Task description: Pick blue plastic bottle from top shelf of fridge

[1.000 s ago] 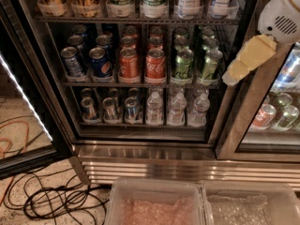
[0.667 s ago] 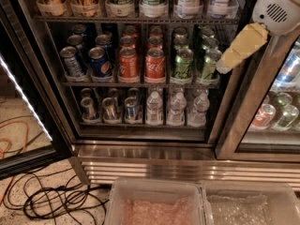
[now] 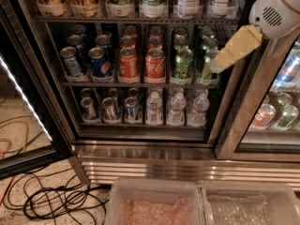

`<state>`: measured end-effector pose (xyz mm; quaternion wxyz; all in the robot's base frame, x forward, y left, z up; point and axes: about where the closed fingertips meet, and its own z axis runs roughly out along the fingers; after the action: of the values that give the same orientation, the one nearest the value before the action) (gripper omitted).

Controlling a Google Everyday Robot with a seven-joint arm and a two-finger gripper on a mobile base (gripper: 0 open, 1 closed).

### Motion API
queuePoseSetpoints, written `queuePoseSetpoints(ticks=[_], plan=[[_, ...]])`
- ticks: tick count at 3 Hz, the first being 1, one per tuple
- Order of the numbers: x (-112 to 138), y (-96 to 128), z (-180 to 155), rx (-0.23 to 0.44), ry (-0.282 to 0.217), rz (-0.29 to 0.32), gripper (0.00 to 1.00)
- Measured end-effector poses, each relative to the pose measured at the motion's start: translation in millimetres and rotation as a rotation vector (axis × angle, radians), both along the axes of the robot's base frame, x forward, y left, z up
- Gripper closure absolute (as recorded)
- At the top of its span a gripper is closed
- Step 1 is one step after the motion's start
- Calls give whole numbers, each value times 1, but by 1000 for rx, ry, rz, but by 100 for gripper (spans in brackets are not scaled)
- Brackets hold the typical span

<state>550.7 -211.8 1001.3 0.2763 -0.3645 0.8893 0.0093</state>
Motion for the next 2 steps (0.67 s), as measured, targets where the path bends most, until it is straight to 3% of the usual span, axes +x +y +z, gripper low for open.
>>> queuePoseSetpoints(ticks=[1, 2], plan=[[16, 16, 5, 70, -48, -82, 0], [25, 22, 5, 119, -54, -167, 0]])
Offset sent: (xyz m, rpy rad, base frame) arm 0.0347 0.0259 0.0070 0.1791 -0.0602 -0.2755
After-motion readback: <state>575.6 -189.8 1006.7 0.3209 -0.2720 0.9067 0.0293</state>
